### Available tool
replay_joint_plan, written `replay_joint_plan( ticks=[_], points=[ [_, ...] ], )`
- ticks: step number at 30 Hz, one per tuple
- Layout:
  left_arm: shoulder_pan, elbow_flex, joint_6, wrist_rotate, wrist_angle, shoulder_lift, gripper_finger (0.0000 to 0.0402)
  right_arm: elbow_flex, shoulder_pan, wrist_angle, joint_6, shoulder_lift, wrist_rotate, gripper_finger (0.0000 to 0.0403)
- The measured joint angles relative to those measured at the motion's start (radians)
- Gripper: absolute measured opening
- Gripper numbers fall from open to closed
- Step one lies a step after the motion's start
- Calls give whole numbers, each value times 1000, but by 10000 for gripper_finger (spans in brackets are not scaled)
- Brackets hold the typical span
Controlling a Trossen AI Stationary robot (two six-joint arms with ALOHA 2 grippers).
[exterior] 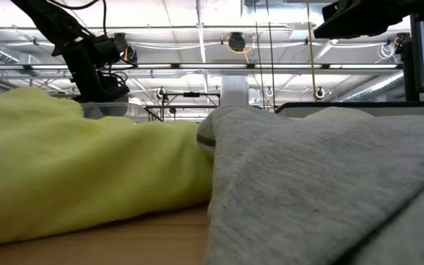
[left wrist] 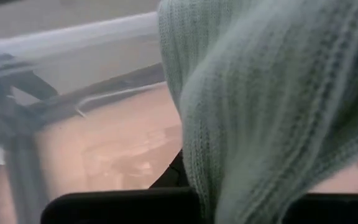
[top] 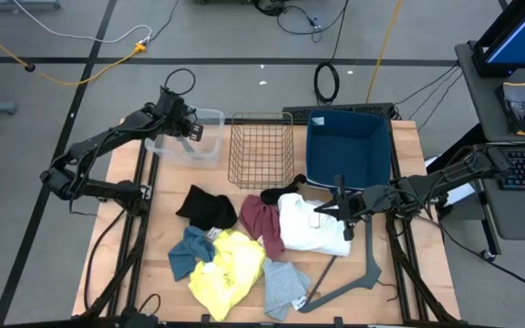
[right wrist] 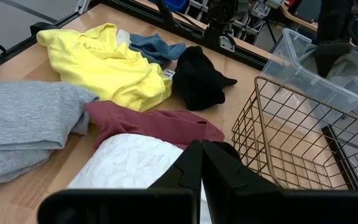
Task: Pick & Place Cloths
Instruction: Put the gray sock into the transparent bin
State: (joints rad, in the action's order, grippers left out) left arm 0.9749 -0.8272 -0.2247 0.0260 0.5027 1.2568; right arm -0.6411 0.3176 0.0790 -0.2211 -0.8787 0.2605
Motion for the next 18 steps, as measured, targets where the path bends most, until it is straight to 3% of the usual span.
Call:
replay_joint_plan(
  ticks=[5,18],
  points=[
    [-2,0,-47,-63,17,0,0,0,0,0,0,0,0,0],
    [-21,0,-97,-52,79,1,0,0,0,0,0,0,0,0]
  ],
)
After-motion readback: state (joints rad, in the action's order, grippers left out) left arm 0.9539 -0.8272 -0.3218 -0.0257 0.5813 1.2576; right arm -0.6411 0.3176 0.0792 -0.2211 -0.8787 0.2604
